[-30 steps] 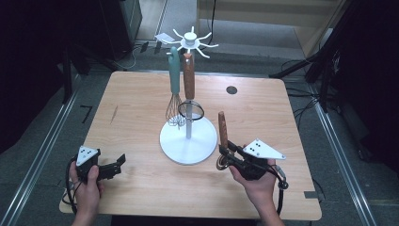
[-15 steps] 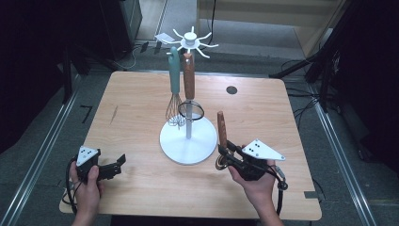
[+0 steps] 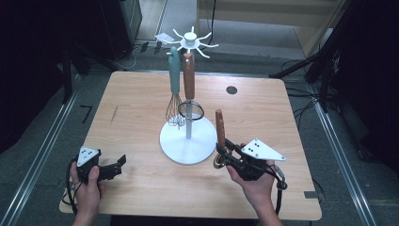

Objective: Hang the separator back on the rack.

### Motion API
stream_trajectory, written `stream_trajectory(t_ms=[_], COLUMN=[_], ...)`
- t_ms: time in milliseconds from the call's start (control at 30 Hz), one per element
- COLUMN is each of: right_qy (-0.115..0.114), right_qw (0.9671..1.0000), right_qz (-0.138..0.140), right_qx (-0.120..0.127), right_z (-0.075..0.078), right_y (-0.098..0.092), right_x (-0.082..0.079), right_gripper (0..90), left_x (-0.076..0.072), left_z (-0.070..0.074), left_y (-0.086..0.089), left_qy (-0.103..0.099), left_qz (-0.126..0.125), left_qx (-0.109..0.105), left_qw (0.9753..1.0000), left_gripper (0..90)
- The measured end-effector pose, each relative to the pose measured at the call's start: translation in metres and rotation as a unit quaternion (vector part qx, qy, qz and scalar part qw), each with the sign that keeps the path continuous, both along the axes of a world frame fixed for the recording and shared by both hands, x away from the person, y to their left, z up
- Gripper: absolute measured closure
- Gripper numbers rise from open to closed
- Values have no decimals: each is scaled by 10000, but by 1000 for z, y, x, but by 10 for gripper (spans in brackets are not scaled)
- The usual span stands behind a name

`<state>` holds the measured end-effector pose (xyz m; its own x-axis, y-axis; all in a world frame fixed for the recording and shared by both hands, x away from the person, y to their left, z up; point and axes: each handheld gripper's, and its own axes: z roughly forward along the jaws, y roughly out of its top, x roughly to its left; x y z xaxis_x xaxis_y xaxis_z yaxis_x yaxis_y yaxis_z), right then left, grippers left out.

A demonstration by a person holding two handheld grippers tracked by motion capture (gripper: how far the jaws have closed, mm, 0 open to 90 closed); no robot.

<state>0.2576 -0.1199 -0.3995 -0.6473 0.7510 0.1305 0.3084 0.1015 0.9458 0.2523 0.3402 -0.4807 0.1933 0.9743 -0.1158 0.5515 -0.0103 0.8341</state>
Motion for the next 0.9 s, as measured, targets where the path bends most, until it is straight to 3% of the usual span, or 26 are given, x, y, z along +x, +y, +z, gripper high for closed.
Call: stream_trajectory(t_ms=[900], right_qy=[-205], right_qw=[9995], right_qz=[92], right_qx=[237], right_z=[30], right_y=[13], right_x=[7], right_gripper=[713], left_x=[0], left_z=[-2], left_y=[-3], left_qy=[-35], left_qz=[-2], left_qx=[66], left_qw=[10000], left_gripper=[0])
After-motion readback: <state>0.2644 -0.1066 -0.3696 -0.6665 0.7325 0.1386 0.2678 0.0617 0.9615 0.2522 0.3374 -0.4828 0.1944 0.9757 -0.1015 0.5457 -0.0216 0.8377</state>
